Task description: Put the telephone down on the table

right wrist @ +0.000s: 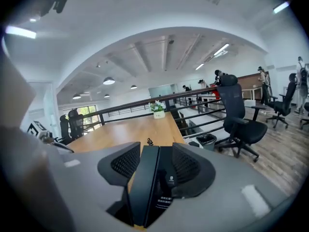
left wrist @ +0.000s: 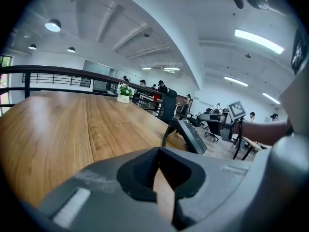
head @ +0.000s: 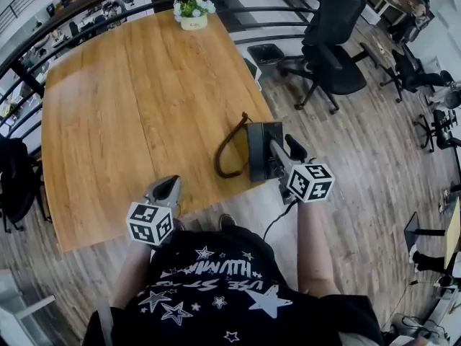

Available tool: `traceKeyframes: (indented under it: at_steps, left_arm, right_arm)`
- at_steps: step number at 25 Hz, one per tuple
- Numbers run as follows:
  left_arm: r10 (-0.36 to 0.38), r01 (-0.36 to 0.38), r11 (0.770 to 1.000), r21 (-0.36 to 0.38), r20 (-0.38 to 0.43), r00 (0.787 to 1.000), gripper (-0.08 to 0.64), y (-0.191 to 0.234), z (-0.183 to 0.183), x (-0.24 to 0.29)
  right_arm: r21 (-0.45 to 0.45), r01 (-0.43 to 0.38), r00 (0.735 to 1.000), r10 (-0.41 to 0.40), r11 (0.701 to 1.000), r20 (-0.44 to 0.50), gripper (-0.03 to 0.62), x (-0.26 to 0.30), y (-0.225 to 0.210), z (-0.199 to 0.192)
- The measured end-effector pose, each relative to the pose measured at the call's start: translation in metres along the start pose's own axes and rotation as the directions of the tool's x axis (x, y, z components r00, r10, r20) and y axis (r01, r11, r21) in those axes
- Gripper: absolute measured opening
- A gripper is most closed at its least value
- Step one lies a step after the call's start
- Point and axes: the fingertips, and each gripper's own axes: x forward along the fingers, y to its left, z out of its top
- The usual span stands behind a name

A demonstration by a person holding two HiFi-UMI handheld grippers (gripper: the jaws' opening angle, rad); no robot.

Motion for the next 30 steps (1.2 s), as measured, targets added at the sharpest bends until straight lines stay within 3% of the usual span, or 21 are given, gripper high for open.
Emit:
traceKeyframes:
  at_steps: [4, 14, 17, 22, 25, 30]
  left_arm:
    - [-0.039, 0.039, 0.999, 0.004, -0.025, 0.999, 0.003, 0.012, -0.009, -0.015]
    - [-0.157, 0.160, 0.987, 0.026, -0.082, 0.984, 0.003, 0.053, -0.028, -0.042]
    - [-0.203, 0.208, 0.978, 0.034, -0.108, 0.973, 0.003, 0.065, -0.037, -0.050]
    - [-0.293, 0.307, 0.950, 0.056, -0.171, 0.940, 0.003, 0.055, -0.060, -0.060]
    - [-0.327, 0.351, 0.934, 0.073, -0.222, 0.918, 0.003, 0.053, -0.077, -0.060]
    - [-0.353, 0.379, 0.923, 0.071, -0.238, 0.905, 0.003, 0.057, -0.088, -0.056]
  right_arm:
    - [0.018, 0.082, 0.995, -0.083, 0.996, 0.052, 0.162, -0.016, 0.022, 0.000]
    - [0.077, 0.211, 0.975, -0.215, 0.974, 0.050, 0.127, -0.031, 0.088, -0.031]
    - [0.092, 0.266, 0.961, -0.271, 0.960, 0.046, 0.102, -0.038, 0.110, -0.047]
    - [0.118, 0.337, 0.938, -0.344, 0.934, 0.037, 0.000, -0.063, 0.138, -0.073]
    - [0.135, 0.327, 0.944, -0.330, 0.935, 0.004, -0.002, -0.070, 0.159, -0.099]
    - [0.131, 0.296, 0.955, -0.292, 0.946, -0.051, -0.002, -0.062, 0.187, -0.131]
